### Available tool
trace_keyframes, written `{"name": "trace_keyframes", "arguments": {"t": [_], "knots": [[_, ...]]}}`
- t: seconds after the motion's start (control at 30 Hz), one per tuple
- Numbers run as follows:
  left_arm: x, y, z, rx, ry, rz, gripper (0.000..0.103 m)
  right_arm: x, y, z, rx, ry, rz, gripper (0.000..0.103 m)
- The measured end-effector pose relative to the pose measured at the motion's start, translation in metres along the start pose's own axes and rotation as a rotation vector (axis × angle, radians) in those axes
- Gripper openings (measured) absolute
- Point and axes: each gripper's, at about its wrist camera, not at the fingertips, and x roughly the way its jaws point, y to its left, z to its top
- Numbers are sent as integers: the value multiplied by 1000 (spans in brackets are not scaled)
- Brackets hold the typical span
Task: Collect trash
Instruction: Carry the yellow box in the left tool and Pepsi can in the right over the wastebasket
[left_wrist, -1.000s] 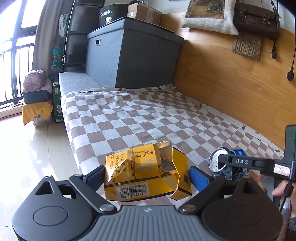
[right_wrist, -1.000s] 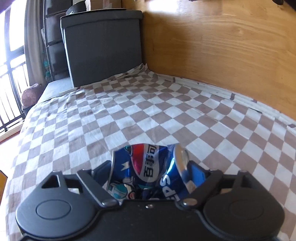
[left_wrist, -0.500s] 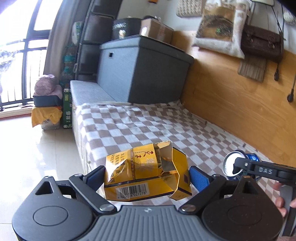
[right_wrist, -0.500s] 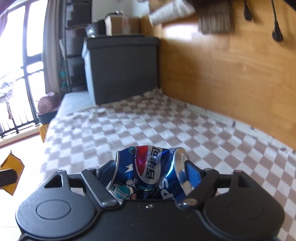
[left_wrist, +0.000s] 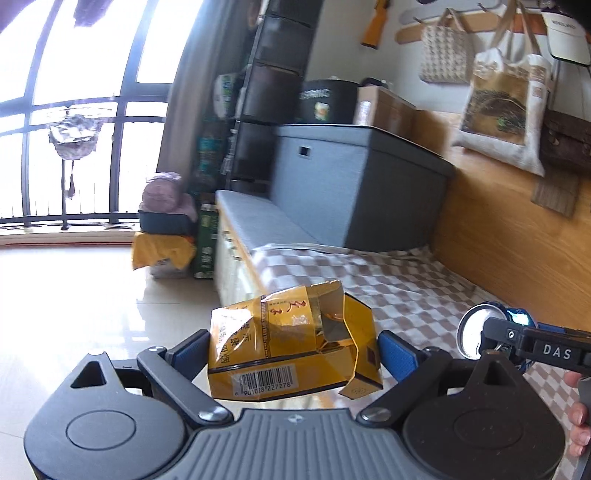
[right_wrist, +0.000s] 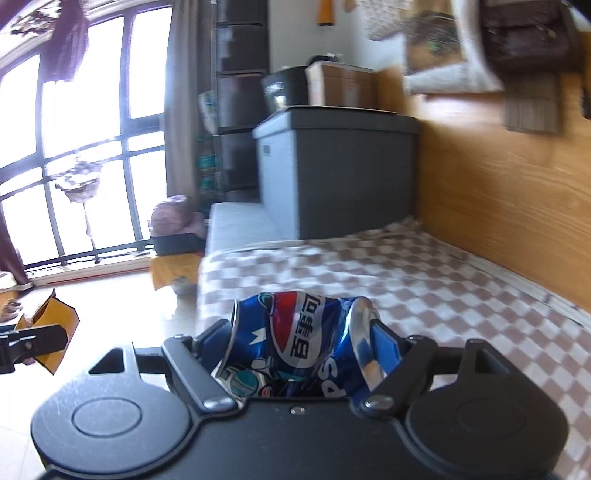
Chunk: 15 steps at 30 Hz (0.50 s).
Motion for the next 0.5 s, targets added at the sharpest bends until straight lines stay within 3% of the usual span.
{"name": "trace_keyframes", "arguments": {"t": [0.5], "knots": [[-36,129,-27,-95,44,221,95,19,148,-27,-138,78,202,80]]}}
